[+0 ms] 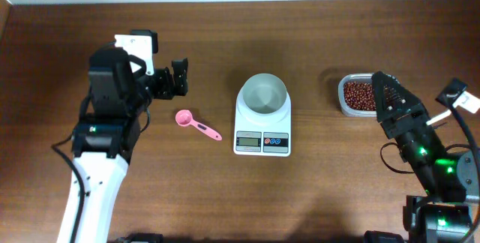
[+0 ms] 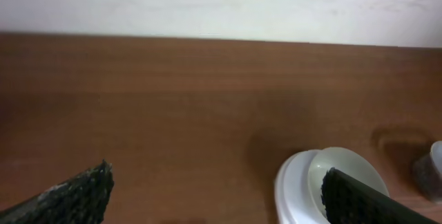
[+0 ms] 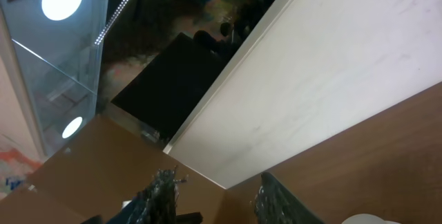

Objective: Scoop and weigh 50g on scale
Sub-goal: 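Move the left gripper to the pink scoop and grasp its handle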

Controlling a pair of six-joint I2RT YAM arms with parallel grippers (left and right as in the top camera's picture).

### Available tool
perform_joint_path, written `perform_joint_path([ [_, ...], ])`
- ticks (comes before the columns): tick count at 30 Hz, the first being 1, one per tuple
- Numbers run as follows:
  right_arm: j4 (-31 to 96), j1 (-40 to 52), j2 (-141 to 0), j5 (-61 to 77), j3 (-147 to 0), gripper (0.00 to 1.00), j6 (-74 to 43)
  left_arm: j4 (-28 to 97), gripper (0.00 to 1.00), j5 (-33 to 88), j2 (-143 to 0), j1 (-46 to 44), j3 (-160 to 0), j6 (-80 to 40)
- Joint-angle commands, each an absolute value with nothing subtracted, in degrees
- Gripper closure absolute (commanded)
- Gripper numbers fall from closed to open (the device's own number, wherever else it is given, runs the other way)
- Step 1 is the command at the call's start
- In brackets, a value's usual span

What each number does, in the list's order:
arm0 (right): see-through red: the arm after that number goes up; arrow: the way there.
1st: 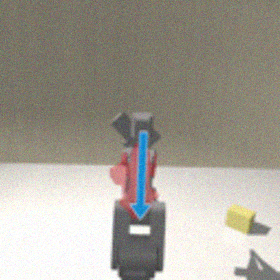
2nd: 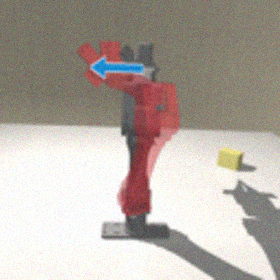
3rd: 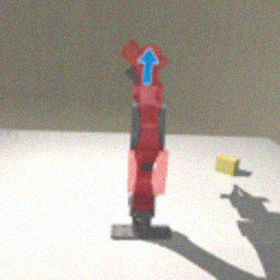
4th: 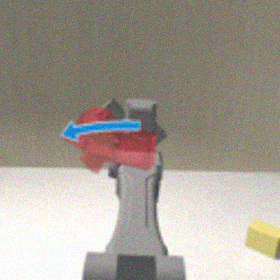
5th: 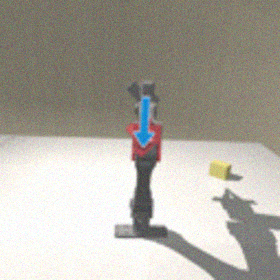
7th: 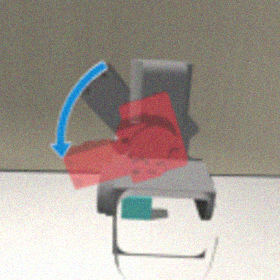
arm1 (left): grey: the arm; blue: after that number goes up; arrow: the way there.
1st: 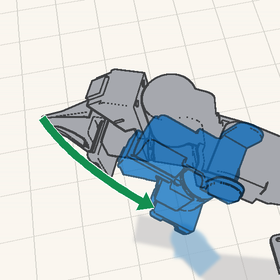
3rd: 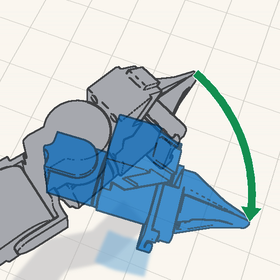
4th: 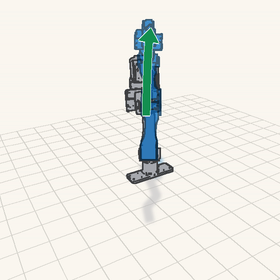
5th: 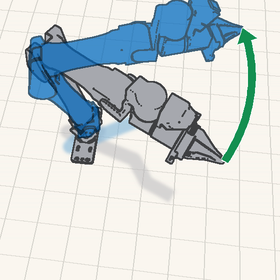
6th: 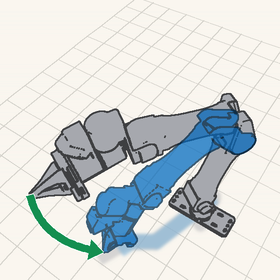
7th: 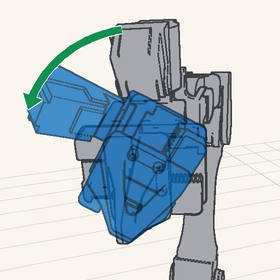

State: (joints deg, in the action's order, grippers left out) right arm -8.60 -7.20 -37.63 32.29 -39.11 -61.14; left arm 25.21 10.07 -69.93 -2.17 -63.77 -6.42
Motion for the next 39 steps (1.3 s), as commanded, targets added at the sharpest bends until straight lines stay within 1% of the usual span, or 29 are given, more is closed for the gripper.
perform_joint_path([
  [1, -8.78, -7.53, -37.5, 32.73, -39.97, 0.61, -60.95, 28.42, 0.04, 2.17, -71.42, -1.96, -64.73, -25.26],
  [2, -8.78, -7.53, -37.5, 32.73, -39.97, 0.61, -60.95, 29.82, 0.11, -0.05, -71.46, -1.96, -64.73, -29.41],
  [3, -8.78, -7.53, -37.5, 32.75, -39.97, 0.61, -60.97, 31.51, 0.14, -1.34, -71.46, -1.96, -64.79, -32.21],
  [6, -8.75, -7.53, -37.5, 32.75, -39.97, 0.61, -60.95, 36.14, 0.12, -1.37, -71.61, -1.98, -66.74, -34.24],
  [7, -8.73, -7.53, -37.5, 32.77, -39.97, 0.61, -60.95, 39.31, 0.13, -1.58, -71.92, -1.98, -68.47, -35.53],
  [9, -8.21, -7.53, -37.5, 32.77, -39.97, 0.61, -60.95, 45.28, 0.17, -2.59, -73.12, -1.98, -71.94, -38.41],
  [10, -7.66, -7.53, -37.5, 32.77, -39.97, 0.61, -60.95, 48.99, 0.21, -4.1, -74.04, -1.98, -74.04, -40.25],
  [12, -6.15, -7.53, -37.5, 32.77, -39.97, 0.61, -60.97, 58.43, 0.23, -5.85, -77.93, -1.96, -80.55, -41.78],
  [13, -5.61, -7.53, -37.5, 32.77, -39.97, 0.61, -60.95, 61.36, 0.2, -5.82, -79.88, -1.98, -82.98, -41.82],
  [14, -5.08, -7.53, -37.5, 32.77, -39.97, 0.61, -60.95, 62.96, 0.14, -5.76, -81.45, -1.98, -84.38, -42.24],
  [17, -3.29, -7.53, -37.5, 32.77, -39.97, 0.6, -60.95, 63.75, 0.03, -5.15, -86.46, -1.98, -85.27, -46.39],
  [18, -3.03, -7.53, -37.5, 32.8, -39.97, 0.61, -60.95, 63.72, 0.0, -4.25, -88.27, -1.98, -85.25, -48.18],
  [20, -2.61, -7.53, -37.5, 32.8, -39.97, 0.61, -60.95, 63.75, 0.0, -3.01, -92.25, -1.98, -85.23, -49.67],
  [22, -2.33, -7.53, -37.5, 32.8, -39.97, 0.6, -60.95, 64.73, 0.12, -3.2, -95.35, -1.98, -85.21, -49.67],
  [23, -2.31, -7.53, -37.5, 32.8, -39.97, 0.61, -60.95, 65.25, 0.16, -2.24, -97.01, -1.98, -85.21, -49.69],
  [25, -2.31, -7.53, -37.5, 32.8, -39.97, 0.6, -60.95, 65.89, 0.17, 2.13, -100.07, -1.98, -85.19, -49.67],
  [26, -2.31, -7.53, -37.5, 32.77, -39.97, 0.6, -60.95, 66.08, 0.23, 3.99, -101.36, -2.0, -85.17, -49.69],
  [28, -2.31, -7.53, -37.5, 32.75, -39.97, 0.6, -60.93, 66.11, 0.25, 4.67, -103.68, -2.37, -85.12, -49.63],
  [32, -2.31, -7.53, -37.5, 32.75, -39.97, 0.6, -60.93, 66.08, 0.26, 2.94, -107.59, -3.77, -85.12, -48.95],
  [34, -2.31, -7.53, -37.5, 32.75, -39.97, 0.6, -60.93, 66.06, 0.31, 0.08, -108.99, -4.43, -85.1, -48.75],
  [35, -2.31, -7.53, -37.5, 32.75, -39.97, 0.6, -60.93, 66.08, 0.36, -1.41, -109.8, -4.71, -85.1, -48.75],
  [38, -2.31, -7.53, -37.5, 32.75, -39.97, 0.6, -60.93, 66.11, 0.44, -2.42, -111.9, -4.99, -85.1, -48.64],
  [39, -2.28, -7.53, -37.5, 32.73, -39.97, 0.6, -60.93, 66.08, 0.43, -2.44, -112.51, -4.99, -85.03, -48.03],
])
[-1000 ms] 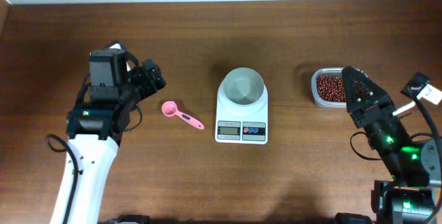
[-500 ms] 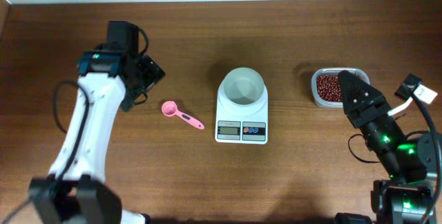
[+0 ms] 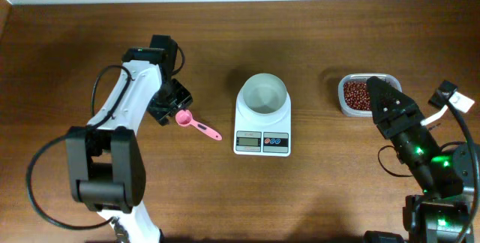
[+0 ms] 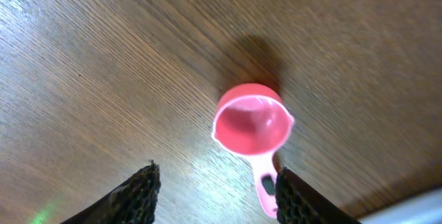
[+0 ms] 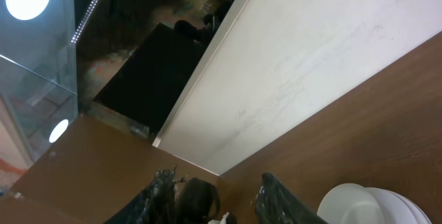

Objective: Scoop and weigh 50g on scale
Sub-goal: 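Move the left gripper to the pink scoop and grasp its handle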

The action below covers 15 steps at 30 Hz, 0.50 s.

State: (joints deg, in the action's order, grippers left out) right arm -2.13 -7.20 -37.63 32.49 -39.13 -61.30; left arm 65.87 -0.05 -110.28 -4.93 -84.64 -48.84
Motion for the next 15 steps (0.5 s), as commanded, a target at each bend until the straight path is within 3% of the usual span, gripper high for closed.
perform_joint_path([
  [1, -2.31, -7.53, -37.5, 32.73, -39.97, 0.6, -60.93, 65.67, 0.44, -3.03, -113.03, -4.99, -84.58, -47.72],
  [11, 0.51, -7.53, -37.5, 32.34, -39.97, 0.6, -60.9, 52.4, 0.45, -3.51, -113.25, -4.99, -74.19, -47.7],
  [15, 0.69, -7.53, -37.5, 32.36, -39.97, 0.6, -60.9, 48.77, 0.57, -5.3, -113.25, -4.99, -72.07, -47.72],
])
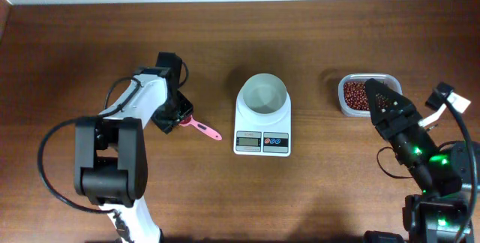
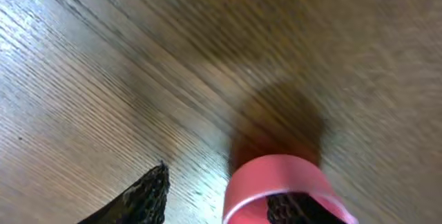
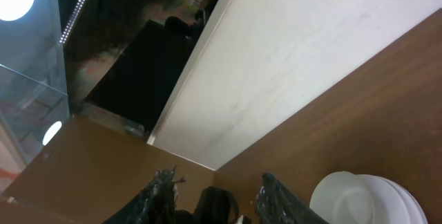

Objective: Scoop and weigh 50g on scale
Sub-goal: 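Move the left gripper to the pink scoop and grasp its handle, then carry the pink scoop over the scale and grasp it with the right gripper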

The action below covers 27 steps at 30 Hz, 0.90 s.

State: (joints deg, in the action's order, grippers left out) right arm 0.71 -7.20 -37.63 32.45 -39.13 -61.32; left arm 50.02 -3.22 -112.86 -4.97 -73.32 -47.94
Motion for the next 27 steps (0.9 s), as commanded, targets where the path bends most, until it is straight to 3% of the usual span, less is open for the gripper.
perform_joint_path([
  [1, 0.73, -7.53, -37.52, 32.36, -39.97, 0.6, -60.9, 48.4, 0.6, -5.26, -113.25, -4.99, -71.96, -47.72],
  [6, 2.5, -7.53, -37.52, 32.36, -39.97, 0.6, -60.9, 47.09, 0.83, -5.21, -113.25, -4.99, -71.35, -48.84],
  [8, 3.36, -7.53, -37.52, 32.36, -39.94, 0.6, -60.9, 46.92, 0.99, -5.21, -113.25, -4.99, -71.35, -48.86],
  [27, 3.99, -7.53, -45.45, 32.42, -39.92, 0.6, -60.49, 47.59, 1.0, -3.03, -106.67, -4.95, -74.11, -53.1],
])
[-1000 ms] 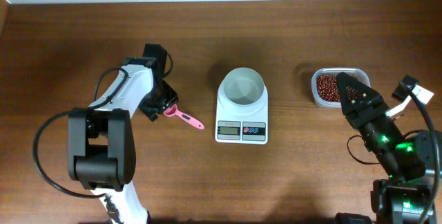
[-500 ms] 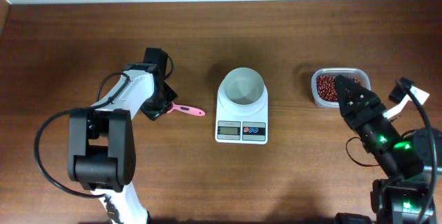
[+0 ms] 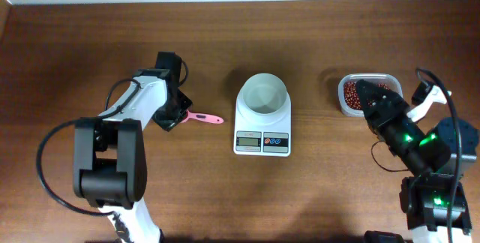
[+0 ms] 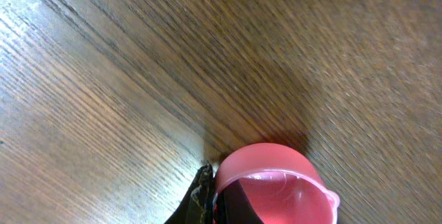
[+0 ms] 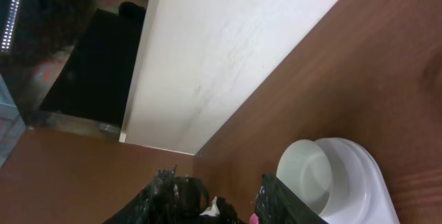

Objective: Scoop and weigh 50g on scale
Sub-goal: 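Carry the pink scoop over the scale and grasp it with the right gripper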

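Note:
The pink scoop (image 3: 204,118) lies left of the scale, its handle pointing right. My left gripper (image 3: 174,115) is shut on the scoop's cup (image 4: 275,182): one finger (image 4: 202,198) presses the outside of the rim and the other shows dark through the pink wall. The white bowl (image 3: 262,94) stands empty on the white scale (image 3: 262,142). A clear tub of red beans (image 3: 355,95) sits at the right. My right gripper (image 3: 364,93) hovers over that tub, open, and its fingers (image 5: 164,195) frame the distant bowl (image 5: 312,181).
The brown table (image 3: 315,198) runs to a white wall at the back. The scale's display and buttons face the front edge. The left arm's white links reach in from the front left, and the right arm's base sits at the front right.
My left gripper has shut on the scoop's cup, and the handle has swung from down-right to pointing straight right. The right gripper has shifted left over the bean tub.
My left gripper was raised behind the scoop, open. It then stood low with open fingers at the scoop's cup, then closer around it, and now it grips the cup. The right gripper has crept toward the bean tub throughout.

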Controlling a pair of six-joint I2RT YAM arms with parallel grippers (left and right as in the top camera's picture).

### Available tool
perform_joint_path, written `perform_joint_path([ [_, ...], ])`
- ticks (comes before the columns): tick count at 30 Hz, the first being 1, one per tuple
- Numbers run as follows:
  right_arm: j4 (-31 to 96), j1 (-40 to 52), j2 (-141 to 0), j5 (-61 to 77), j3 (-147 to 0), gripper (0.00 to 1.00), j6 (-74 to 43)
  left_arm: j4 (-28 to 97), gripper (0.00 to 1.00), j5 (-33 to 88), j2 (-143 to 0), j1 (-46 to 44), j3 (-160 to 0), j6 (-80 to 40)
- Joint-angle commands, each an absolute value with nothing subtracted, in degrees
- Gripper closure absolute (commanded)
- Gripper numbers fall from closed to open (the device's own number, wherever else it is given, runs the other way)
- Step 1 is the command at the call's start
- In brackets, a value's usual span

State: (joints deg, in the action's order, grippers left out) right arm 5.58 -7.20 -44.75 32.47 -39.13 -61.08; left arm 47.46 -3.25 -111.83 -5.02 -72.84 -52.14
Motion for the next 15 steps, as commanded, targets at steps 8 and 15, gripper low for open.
perform_joint_path([
  [8, 3.03, -7.53, -50.11, 31.14, -39.92, 0.52, -60.05, 52.38, 1.0, -0.16, -96.03, -5.26, -74.11, -53.17],
  [15, 2.55, -7.46, -56.97, 41.65, -39.92, 0.52, -60.05, 60.03, 1.0, 2.44, -89.86, -5.28, -74.11, -53.12],
])
